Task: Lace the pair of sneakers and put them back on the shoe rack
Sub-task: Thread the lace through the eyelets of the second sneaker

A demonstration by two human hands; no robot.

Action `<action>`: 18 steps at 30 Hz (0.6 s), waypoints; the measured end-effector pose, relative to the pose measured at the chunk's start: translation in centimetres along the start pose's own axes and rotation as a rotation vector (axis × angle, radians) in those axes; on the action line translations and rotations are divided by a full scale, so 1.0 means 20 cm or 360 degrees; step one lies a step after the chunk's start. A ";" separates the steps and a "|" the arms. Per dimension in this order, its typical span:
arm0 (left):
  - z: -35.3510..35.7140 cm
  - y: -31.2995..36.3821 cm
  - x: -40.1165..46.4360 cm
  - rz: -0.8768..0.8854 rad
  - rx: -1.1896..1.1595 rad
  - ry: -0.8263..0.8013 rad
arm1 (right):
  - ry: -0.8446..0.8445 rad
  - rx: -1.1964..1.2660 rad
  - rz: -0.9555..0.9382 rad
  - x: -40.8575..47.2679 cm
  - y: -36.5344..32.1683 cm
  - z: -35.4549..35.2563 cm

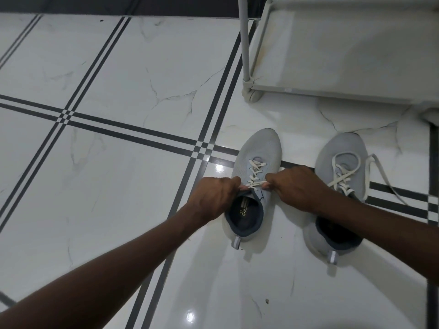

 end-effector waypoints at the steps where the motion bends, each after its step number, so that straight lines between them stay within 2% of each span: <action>1: -0.01 -0.01 -0.01 -0.0030 -0.0040 -0.0011 | 0.0013 0.0028 0.0020 0.00 0.02 -0.02; 5: -0.15 -0.05 0.04 -0.0042 -0.0063 0.0170 | 0.0032 -0.0069 0.0141 -0.02 0.23 -0.16; 8: -0.28 0.06 0.19 0.0110 -0.0066 0.0251 | -0.0098 -0.0003 0.0266 -0.12 0.42 -0.25; 11: -0.42 0.33 0.36 0.0388 -0.0035 0.0269 | -0.0198 0.0261 0.0413 -0.34 0.56 -0.33; 14: -0.46 0.62 0.49 0.0676 0.0083 0.0138 | -0.0281 0.0394 0.0518 -0.62 0.63 -0.33; 18: -0.26 0.86 0.58 0.1043 0.0255 -0.0183 | -0.0296 0.0584 0.0576 -0.81 0.58 -0.19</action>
Point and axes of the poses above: each hand's wrist, its own x-axis towards the middle knuckle, its own z-axis out of the palm, y = z × x, the point moved 6 cm from there along x, towards the middle knuckle, and after that the axes turned 6 degrees about -y, right-handed, at the moved point
